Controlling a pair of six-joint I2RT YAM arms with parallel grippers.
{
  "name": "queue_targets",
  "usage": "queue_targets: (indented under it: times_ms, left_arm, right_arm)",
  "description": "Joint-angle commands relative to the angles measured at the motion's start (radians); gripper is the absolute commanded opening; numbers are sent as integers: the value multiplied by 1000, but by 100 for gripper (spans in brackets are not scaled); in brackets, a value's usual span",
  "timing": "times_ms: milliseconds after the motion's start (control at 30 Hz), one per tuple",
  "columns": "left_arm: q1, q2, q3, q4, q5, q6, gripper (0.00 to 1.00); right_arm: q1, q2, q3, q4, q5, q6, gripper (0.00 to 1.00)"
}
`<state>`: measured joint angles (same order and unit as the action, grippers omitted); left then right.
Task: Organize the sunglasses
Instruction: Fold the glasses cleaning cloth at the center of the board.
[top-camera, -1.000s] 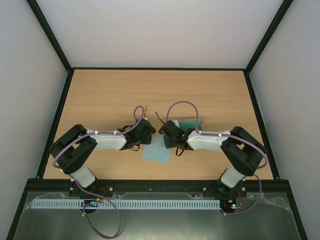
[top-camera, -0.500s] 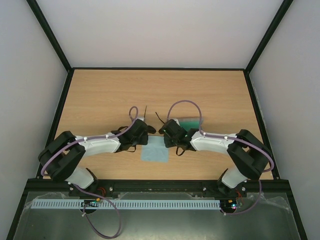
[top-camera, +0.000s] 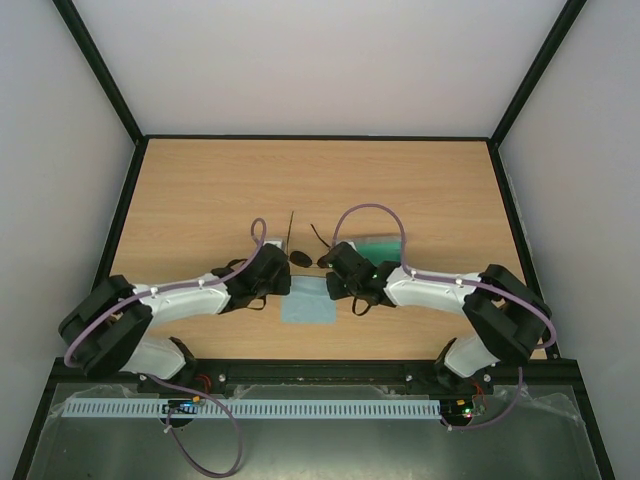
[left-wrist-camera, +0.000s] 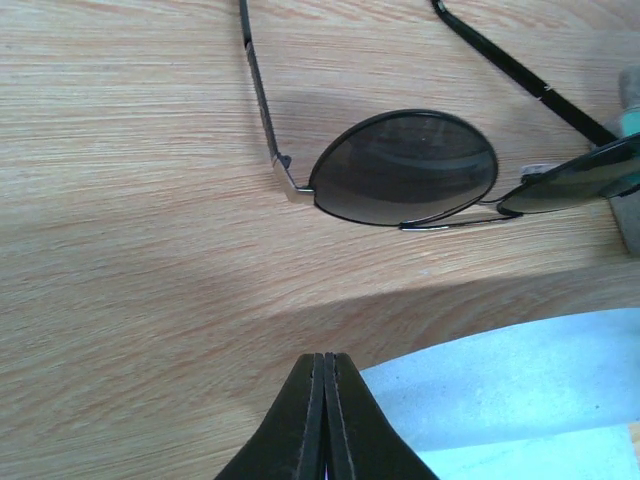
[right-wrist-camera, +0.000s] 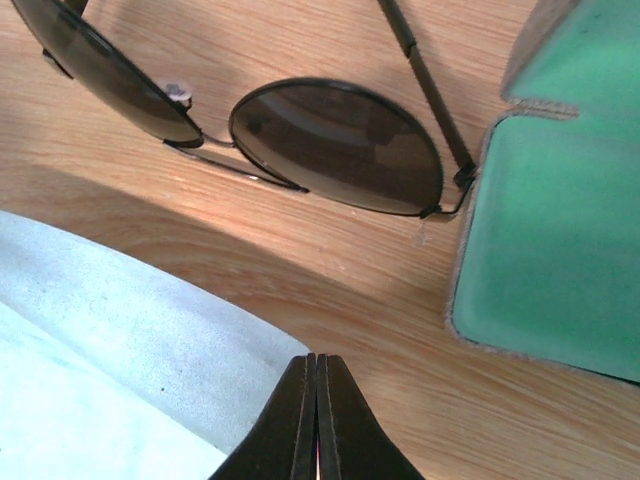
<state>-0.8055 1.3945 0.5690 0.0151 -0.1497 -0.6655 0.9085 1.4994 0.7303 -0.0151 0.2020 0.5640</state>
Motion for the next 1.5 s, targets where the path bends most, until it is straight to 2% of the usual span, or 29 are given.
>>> queue_targets:
  times_ms: [0, 600, 967, 1467]
  left_arm:
    - [-19, -40, -15, -19, -4, -11, 2]
    - [-87, -159, -91, -46, -22, -63, 2]
    - [-140, -161, -109, -56, -43, -103, 2]
    - [-158, -170, -134, -60, -50, -125, 2]
  right_arm:
    - [25, -19, -14, -25, 19, 5, 1]
    - [91, -84, -65, -57, 66, 56, 1]
    - [115, -110, -103, -53, 59, 67, 1]
    - [154, -110, -133, -35, 54, 110, 1]
